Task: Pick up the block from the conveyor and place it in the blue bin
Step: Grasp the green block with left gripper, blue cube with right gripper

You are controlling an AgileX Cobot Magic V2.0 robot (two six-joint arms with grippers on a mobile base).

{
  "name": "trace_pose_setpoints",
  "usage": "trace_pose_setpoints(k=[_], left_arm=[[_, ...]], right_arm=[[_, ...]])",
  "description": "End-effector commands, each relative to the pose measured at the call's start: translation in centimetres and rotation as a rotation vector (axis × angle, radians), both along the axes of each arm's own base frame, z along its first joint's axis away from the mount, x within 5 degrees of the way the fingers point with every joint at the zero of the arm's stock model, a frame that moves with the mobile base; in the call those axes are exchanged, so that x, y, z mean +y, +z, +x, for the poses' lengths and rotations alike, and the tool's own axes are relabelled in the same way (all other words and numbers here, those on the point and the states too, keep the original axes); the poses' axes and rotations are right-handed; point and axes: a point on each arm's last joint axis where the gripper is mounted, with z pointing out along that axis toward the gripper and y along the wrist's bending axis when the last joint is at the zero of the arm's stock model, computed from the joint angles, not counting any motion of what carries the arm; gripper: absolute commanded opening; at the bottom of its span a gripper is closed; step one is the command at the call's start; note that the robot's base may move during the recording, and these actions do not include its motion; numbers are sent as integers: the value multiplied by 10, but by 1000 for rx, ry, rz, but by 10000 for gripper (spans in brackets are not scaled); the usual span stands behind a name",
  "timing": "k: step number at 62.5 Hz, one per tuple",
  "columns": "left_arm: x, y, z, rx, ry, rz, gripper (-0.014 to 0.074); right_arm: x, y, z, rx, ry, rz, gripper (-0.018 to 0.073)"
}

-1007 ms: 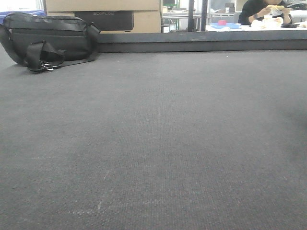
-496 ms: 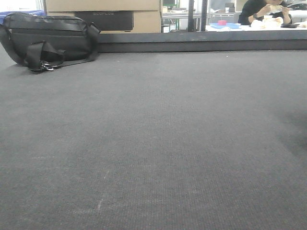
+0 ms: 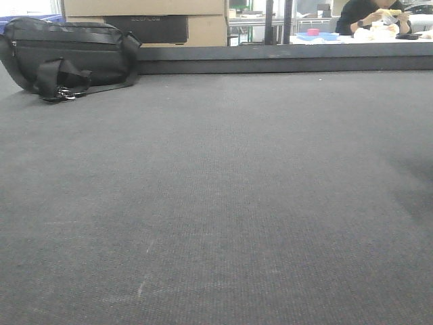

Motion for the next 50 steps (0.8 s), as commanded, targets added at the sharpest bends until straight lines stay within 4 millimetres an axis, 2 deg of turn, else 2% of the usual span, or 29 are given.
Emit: trace_pose_setpoints(k=[1, 14, 19, 25, 31, 42, 50], left_arm=[[3, -4, 14, 31, -13, 44, -111], [7, -22, 48, 87, -52, 110, -111], [9, -33, 57, 120, -59, 134, -111], [9, -41, 62, 148, -63, 136, -89], [9, -44, 66, 139, -65, 136, 24], [9, -48, 65, 143, -68, 145, 309], [10, -64, 64, 121, -80, 159, 429]], right_arm=[[0, 30, -1, -93, 7, 3, -162], [0, 88, -11, -299, 4, 31, -162], [-1, 102, -18, -356, 4, 36, -162], [-1, 108, -23, -378, 3, 41, -162], [-1, 109, -24, -381, 4, 41, -162], [-1, 108, -24, -379, 4, 41, -162], [-1, 108, -24, -379, 4, 41, -162]])
